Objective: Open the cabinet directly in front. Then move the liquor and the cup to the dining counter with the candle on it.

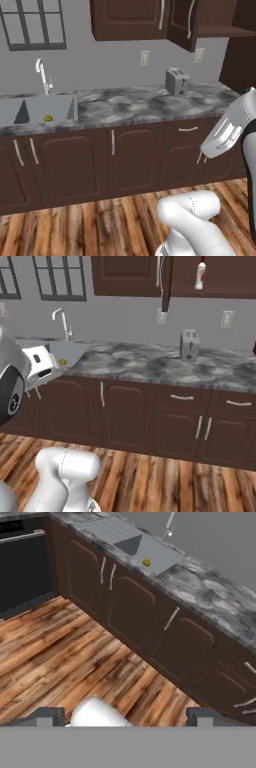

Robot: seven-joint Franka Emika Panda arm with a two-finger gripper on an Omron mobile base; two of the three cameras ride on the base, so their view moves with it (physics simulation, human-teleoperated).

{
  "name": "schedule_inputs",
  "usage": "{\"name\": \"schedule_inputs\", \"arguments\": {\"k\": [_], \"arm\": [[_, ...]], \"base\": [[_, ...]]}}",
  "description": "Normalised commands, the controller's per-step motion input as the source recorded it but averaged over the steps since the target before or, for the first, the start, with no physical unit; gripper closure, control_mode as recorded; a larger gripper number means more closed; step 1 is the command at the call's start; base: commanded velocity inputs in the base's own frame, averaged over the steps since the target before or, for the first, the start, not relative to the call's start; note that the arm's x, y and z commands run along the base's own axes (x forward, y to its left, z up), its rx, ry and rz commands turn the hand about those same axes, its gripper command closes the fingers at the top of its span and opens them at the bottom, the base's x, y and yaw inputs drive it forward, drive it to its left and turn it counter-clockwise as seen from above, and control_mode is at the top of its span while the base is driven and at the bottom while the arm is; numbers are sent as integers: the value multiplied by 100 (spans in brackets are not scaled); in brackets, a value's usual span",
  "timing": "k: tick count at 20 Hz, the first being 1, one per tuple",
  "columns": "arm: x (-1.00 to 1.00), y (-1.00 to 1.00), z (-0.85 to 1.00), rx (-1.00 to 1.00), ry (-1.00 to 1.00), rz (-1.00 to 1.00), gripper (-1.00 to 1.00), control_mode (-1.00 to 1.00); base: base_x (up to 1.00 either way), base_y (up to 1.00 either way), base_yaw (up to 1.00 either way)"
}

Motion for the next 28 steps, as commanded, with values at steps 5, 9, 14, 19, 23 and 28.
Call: {"name": "schedule_inputs", "arguments": {"k": [5,9,14,19,23,28], "arm": [[0,0,0,0,0,0,-100,100],[0,0,0,0,0,0,-100,100],[0,0,0,0,0,0,-100,100],[0,0,0,0,0,0,-100,100],[0,0,0,0,0,0,-100,100],[0,0,0,0,0,0,-100,100]], "base": [[26,-100,-1],[38,-100,-7],[67,-100,-8],[100,-76,-3],[97,-24,0],[34,35,-9]]}}
